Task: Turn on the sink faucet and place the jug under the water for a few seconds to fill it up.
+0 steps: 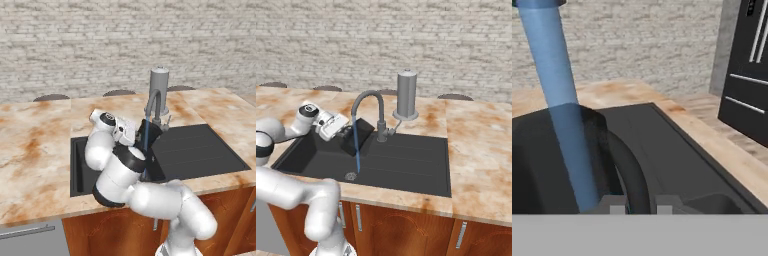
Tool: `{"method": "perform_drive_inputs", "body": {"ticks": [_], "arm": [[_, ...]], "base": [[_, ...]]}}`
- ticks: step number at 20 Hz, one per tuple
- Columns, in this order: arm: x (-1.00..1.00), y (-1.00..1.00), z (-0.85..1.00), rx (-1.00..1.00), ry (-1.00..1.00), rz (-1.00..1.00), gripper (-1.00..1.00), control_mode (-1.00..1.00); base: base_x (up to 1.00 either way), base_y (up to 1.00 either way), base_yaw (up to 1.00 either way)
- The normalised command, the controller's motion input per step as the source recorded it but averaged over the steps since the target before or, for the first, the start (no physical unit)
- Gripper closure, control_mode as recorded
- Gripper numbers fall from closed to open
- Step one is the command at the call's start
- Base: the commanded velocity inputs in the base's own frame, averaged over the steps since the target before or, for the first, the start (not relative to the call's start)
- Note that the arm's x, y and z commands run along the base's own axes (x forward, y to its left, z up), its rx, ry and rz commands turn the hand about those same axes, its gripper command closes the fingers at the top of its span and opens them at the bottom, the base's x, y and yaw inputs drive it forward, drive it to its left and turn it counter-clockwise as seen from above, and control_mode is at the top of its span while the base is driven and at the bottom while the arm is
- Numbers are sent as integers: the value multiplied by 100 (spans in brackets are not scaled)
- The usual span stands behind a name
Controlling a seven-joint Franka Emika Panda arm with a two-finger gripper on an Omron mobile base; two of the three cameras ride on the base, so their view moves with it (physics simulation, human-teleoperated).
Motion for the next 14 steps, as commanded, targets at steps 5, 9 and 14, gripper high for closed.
{"method": "perform_drive_inputs", "body": {"ticks": [5, 9, 14], "arm": [[32, 34, 0, -22, 26, -9, 100, -100], [5, 15, 3, -15, 12, -9, 100, -100], [-4, 3, 3, -6, 4, -13, 100, -100]], "base": [[0, 0, 0], [0, 0, 0], [0, 0, 0]]}}
